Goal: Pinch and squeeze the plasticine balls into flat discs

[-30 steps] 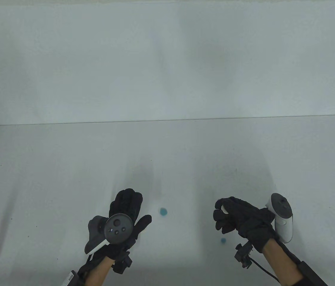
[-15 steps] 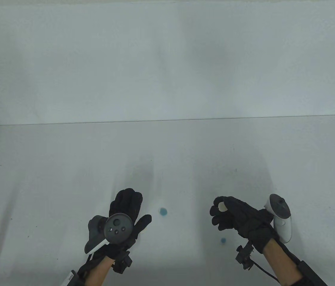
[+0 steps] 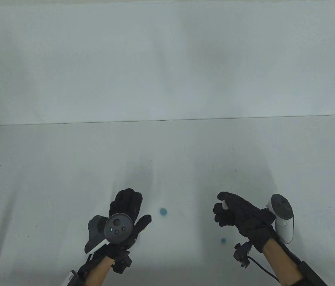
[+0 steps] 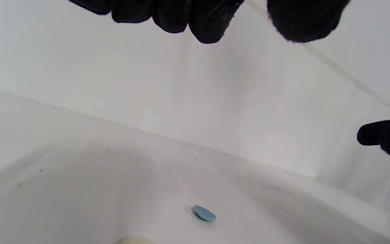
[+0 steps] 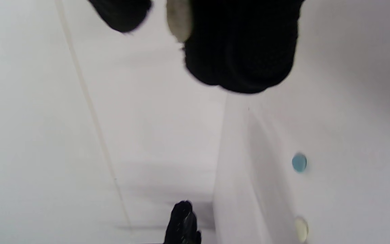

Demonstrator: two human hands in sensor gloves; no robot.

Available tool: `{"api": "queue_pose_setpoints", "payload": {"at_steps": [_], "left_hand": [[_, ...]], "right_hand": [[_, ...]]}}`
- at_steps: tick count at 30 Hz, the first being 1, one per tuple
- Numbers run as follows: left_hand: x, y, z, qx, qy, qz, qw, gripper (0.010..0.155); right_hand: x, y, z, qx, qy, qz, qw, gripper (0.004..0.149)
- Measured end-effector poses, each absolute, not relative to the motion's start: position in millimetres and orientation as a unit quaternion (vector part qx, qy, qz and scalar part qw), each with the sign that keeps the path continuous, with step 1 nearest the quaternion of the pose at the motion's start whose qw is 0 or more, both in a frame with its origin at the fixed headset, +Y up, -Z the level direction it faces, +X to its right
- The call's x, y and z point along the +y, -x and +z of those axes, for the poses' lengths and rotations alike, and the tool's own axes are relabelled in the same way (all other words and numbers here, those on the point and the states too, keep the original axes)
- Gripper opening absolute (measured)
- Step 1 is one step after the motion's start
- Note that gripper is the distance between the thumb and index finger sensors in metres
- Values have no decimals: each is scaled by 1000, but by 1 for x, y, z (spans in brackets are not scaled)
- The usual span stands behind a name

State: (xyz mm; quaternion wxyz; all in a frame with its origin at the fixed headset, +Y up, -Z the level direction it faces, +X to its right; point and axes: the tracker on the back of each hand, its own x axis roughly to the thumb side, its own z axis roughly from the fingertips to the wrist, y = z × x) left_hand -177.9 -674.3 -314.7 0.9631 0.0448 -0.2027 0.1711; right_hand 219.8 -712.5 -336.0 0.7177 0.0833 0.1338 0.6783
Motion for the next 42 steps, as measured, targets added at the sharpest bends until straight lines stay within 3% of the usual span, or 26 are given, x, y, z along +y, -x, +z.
{"api": "queue_pose_setpoints", "payload": {"at_steps": [3,10,22,23,24,25,28,31,36,42], "left_hand": [[-674,178,-315,-202,-45,171,963,77],[-674,178,-314,-202,-47,171,963,77],[-672,179,-313,-203,-52,172,962,77],[-672,179,-313,-203,-53,172,962,77],[-671,179,-313,-203,-55,174,962,77],[-671,179,-313,-203,-55,174,962,77],[-672,180,-313,-202,-53,173,963,77],[-671,180,-314,-202,-54,174,962,77],[-671,179,-314,-202,-53,174,962,77],[-671,179,-313,-203,-54,173,962,77]], "right_hand": [[-714,-220,-337,138,-79,679,717,75],[-707,-219,-337,131,-82,712,685,45],[-703,-217,-334,104,-80,729,672,42],[-705,-218,-334,110,-81,717,683,44],[-710,-218,-335,144,-101,687,705,62],[-711,-218,-336,159,-107,676,711,71],[-716,-216,-336,171,-104,664,720,81],[-714,-216,-336,164,-100,683,705,76],[-711,-220,-337,122,-62,711,690,49],[-704,-218,-334,101,-64,725,679,45]]}}
